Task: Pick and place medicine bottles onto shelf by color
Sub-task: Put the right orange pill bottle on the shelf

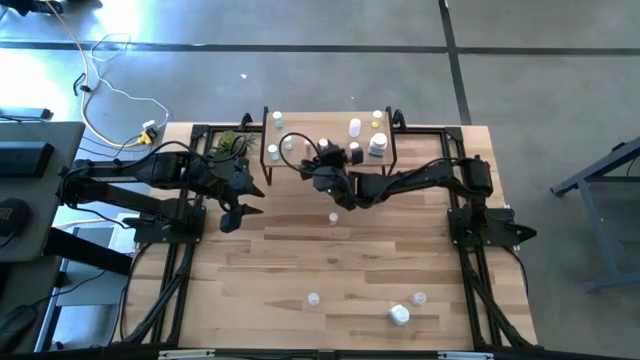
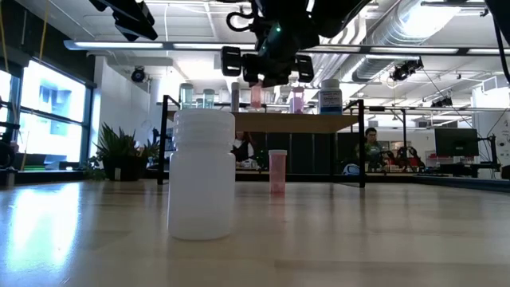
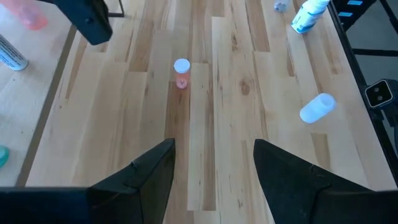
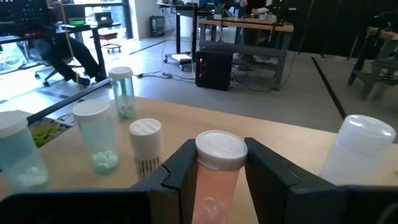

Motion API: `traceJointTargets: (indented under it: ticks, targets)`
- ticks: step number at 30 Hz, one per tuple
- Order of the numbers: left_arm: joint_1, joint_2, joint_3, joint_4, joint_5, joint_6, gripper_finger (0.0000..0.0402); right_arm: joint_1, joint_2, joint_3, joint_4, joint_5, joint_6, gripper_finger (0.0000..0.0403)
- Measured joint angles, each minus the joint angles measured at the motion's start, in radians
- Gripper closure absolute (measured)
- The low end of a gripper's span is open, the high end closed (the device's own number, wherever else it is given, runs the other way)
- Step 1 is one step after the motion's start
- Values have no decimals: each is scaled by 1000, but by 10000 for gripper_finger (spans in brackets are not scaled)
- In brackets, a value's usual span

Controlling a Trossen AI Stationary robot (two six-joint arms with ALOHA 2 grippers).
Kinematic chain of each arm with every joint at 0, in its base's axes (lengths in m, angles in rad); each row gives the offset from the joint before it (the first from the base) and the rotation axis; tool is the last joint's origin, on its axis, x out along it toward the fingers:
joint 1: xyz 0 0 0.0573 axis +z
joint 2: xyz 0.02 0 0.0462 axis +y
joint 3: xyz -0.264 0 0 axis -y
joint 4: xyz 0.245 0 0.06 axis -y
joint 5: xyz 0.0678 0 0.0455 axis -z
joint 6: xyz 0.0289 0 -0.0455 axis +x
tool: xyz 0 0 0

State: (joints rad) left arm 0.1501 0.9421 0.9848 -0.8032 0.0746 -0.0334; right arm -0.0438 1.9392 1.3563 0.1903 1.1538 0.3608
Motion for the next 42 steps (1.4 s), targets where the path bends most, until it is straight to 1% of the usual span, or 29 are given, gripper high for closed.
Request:
traceJointTargets:
  ticks: [5, 13, 28, 42]
  targets:
    - [0, 0, 0, 0, 0, 0, 193, -9, 0, 0, -13, -7, 4, 298]
    - [0, 0, 0, 0, 0, 0, 193, -9, 0, 0, -66, -87, 5, 298]
    - [0, 0, 0, 0, 0, 3, 193, -8, -2, 0, -81, -93, 5, 296]
    - [0, 0, 0, 0, 0, 3, 193, -8, -1, -2, -88, -104, 5, 240]
